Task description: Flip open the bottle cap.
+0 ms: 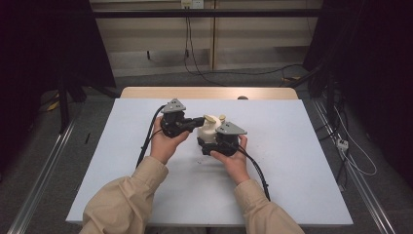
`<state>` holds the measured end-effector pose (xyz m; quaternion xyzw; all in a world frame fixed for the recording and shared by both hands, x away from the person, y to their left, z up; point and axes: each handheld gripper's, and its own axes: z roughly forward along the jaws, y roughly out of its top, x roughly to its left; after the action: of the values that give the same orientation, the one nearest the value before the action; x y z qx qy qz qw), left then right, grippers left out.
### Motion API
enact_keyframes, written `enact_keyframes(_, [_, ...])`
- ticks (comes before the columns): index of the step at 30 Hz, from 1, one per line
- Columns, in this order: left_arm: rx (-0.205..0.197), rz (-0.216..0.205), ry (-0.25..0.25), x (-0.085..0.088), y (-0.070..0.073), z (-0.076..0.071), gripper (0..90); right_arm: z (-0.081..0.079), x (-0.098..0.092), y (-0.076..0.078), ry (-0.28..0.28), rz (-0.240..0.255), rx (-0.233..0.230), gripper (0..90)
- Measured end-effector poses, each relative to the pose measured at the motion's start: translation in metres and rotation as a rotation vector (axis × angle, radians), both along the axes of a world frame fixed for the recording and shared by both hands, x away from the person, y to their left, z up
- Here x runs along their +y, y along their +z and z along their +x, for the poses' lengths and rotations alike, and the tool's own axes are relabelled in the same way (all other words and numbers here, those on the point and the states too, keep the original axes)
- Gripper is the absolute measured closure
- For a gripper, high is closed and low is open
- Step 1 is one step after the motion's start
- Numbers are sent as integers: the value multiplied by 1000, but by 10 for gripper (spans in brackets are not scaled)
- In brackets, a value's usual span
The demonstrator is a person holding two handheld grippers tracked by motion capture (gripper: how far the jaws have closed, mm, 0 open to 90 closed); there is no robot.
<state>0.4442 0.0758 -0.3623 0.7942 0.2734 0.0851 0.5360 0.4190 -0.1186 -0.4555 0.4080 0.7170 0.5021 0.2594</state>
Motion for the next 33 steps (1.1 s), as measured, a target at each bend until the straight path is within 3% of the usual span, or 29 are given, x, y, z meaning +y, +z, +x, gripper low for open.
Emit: enact_keyframes(33, [-1, 9, -3, -10, 0, 3, 900, 0, 0, 0, 1, -2, 0, 45])
